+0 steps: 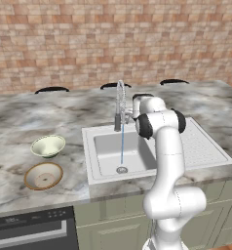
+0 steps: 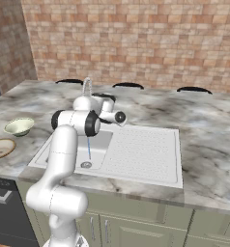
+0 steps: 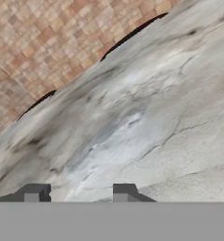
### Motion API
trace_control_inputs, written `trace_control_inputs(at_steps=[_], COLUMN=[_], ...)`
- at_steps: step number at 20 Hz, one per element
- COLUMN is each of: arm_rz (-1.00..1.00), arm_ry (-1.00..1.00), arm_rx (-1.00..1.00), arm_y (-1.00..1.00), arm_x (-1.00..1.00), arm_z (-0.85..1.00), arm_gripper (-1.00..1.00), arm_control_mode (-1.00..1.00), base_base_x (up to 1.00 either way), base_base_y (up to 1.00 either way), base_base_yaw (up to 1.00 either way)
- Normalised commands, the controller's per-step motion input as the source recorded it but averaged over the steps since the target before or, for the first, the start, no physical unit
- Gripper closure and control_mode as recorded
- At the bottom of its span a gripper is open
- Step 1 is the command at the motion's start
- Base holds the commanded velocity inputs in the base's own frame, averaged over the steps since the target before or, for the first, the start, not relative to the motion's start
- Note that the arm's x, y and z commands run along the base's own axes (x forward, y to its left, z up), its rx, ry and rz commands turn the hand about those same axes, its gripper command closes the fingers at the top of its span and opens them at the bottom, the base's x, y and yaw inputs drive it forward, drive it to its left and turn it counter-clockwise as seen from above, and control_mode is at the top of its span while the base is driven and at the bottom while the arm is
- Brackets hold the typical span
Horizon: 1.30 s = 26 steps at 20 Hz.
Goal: Rinse each bowl for a few seconds and place them down in the sink or on the counter.
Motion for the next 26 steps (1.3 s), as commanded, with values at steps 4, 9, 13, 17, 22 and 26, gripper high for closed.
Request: trace_control_inputs(at_steps=[4,9,13,17,22,26], arm_rz=[-0.04,-0.04,-0.05,-0.05,-0.04,-0.03], arm_ry=[0.14,0.01,0.00,0.01,0.07,0.11], arm_rx=[0.01,0.10,0.12,0.11,0.11,0.09], arm_y=[-0.76,-0.43,-0.46,-0.35,-0.34,-0.23], arm_x=[-0.03,0.03,0.00,0.00,-0.06,-0.17], arm_z=[-0.61,0.24,0.51,0.50,0.51,0.58], arm_gripper=[1.00,1.00,1.00,-1.00,-1.00,-1.00], arm_control_mode=[-1.00,-1.00,-1.00,-1.00,-1.00,-1.00], base_base_x=[0.00,0.00,0.00,0.00,0.00,0.00], base_base_y=[0.00,0.00,0.00,0.00,0.00,0.00], base_base_yaw=[0.00,0.00,0.00,0.00,0.00,0.00])
